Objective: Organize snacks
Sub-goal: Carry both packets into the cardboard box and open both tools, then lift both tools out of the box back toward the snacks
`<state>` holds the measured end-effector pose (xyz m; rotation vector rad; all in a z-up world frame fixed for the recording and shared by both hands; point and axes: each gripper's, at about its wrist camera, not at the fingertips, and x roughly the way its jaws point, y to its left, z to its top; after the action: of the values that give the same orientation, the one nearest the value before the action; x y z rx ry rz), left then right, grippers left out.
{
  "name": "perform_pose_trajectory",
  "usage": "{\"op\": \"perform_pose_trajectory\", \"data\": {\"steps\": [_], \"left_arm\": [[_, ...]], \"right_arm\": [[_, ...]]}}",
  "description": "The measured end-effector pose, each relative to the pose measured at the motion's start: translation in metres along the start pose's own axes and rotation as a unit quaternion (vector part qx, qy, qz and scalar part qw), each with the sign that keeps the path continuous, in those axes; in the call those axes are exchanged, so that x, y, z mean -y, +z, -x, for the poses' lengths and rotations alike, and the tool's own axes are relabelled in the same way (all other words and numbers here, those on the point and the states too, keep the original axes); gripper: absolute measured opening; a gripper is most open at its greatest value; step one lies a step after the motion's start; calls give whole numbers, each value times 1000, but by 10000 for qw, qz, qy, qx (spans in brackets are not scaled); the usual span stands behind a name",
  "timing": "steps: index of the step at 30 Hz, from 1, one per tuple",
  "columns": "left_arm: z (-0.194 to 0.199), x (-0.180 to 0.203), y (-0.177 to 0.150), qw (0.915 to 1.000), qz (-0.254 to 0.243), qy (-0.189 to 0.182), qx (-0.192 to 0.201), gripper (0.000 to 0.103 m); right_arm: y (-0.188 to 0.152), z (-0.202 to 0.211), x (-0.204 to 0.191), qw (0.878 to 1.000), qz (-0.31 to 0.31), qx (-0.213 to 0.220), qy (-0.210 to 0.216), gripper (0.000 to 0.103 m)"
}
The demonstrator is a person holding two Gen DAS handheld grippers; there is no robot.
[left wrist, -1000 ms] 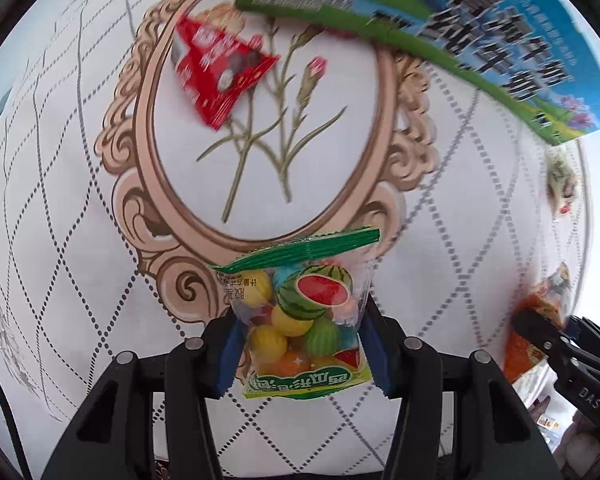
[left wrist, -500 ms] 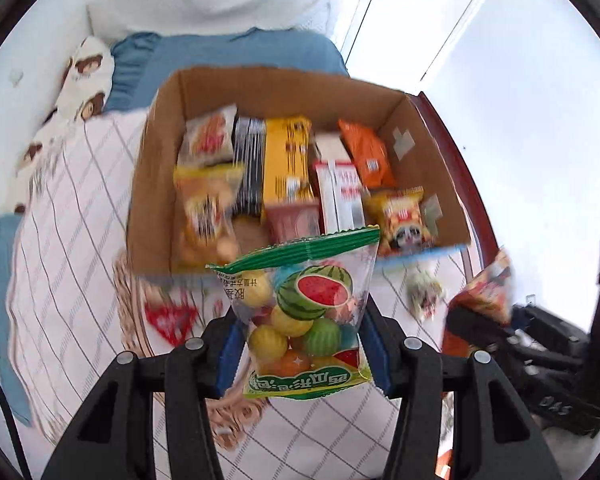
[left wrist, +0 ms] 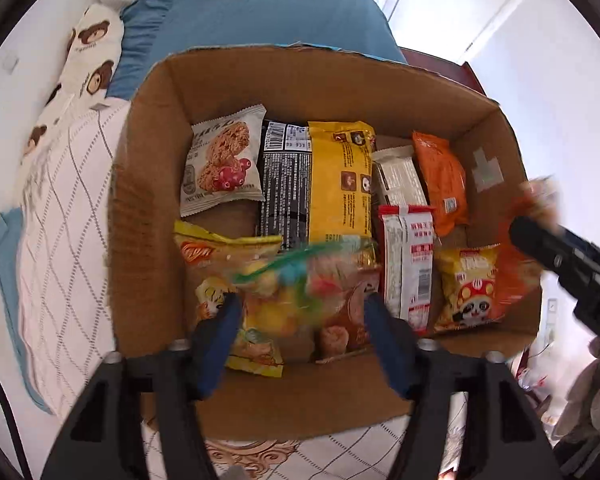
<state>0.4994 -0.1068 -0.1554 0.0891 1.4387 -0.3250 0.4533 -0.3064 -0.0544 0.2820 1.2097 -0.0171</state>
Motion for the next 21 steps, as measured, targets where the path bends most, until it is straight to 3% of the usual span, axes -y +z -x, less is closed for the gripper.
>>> {"op": "perform_pose_trajectory", "data": {"steps": [1,2,13,21], "left_arm": [[-3,-1,2,10000,27,5,9,93],[-3,-2,3,10000,38,25,62,94],[7,4,-1,9972,-75,353,660,94],[27,10,-25,9909,-112,630,1180,94]], "right_arm": [[1,-4,1,10000,39,10,-60,96],[2,-6,2,9998,56,43,-162,98],[-28,-16,16,9993,-153,-51,-326,98],[-58,5,15,9979,-100,187,-614,98]]}}
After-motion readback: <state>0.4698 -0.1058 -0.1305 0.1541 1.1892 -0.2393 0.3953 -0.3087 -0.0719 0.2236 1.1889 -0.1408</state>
